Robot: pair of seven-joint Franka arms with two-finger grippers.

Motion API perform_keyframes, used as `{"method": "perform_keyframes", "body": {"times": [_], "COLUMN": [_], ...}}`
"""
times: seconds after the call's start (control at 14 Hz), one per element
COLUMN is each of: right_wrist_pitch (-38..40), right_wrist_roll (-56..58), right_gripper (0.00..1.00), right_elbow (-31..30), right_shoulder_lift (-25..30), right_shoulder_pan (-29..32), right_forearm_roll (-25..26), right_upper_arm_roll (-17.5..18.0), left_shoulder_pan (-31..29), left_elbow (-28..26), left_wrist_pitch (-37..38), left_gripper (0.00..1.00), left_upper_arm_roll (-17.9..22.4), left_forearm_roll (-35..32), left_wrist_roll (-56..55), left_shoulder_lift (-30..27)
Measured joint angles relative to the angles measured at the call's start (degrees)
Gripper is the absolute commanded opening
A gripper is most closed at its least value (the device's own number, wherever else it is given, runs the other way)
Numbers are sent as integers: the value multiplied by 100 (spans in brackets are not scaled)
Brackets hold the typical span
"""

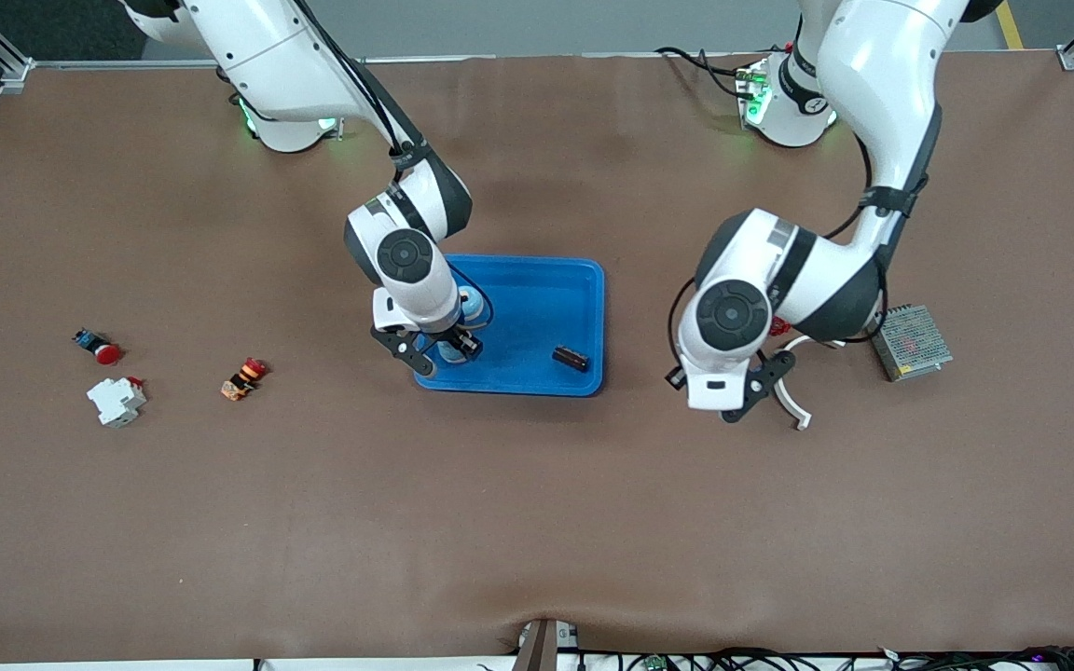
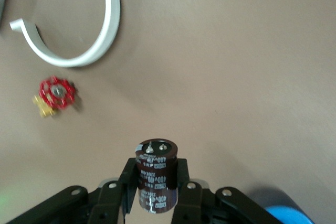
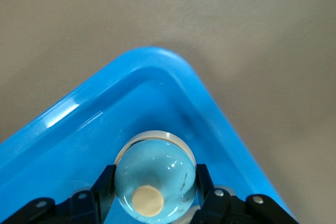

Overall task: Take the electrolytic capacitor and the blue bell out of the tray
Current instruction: 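Carry the capacitor toward the white pipe clip while the right gripper carries the bell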

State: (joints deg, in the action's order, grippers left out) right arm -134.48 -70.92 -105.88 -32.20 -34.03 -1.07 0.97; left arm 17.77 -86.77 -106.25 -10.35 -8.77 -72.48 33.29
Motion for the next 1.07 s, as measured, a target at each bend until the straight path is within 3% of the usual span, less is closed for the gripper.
{"method": "perform_keyframes", "body": {"times": [0.14,0.43,0.78,1.07], "right_wrist_pitch": [915,1490,1379,838], "right_wrist_roll": [492,2146,3780,4375], "right_gripper": [0,0,0,0], "right_elbow": [479,655,331,-94], "right_shoulder_lift": [51,309,553,654], "right_shoulder_pan": [170,758,1465,1821], "right_forearm_roll": [0,1,1,0], "right_upper_arm_roll": [-39,-72,-88,-86], "left_shoulder_pan": [-263,-749,-1014,-1004], "left_elbow": [-30,-33,-45,-83], "left_wrist_pitch": [-49,-152,-275,-747], "left_gripper": [0,0,0,0], "left_upper_arm_roll": [7,17,19,13], "left_forearm_roll": [-6,-17,-18,-18], "left_wrist_roll": [196,305,301,142], "left_shoulder_lift": [77,245,319,553]}}
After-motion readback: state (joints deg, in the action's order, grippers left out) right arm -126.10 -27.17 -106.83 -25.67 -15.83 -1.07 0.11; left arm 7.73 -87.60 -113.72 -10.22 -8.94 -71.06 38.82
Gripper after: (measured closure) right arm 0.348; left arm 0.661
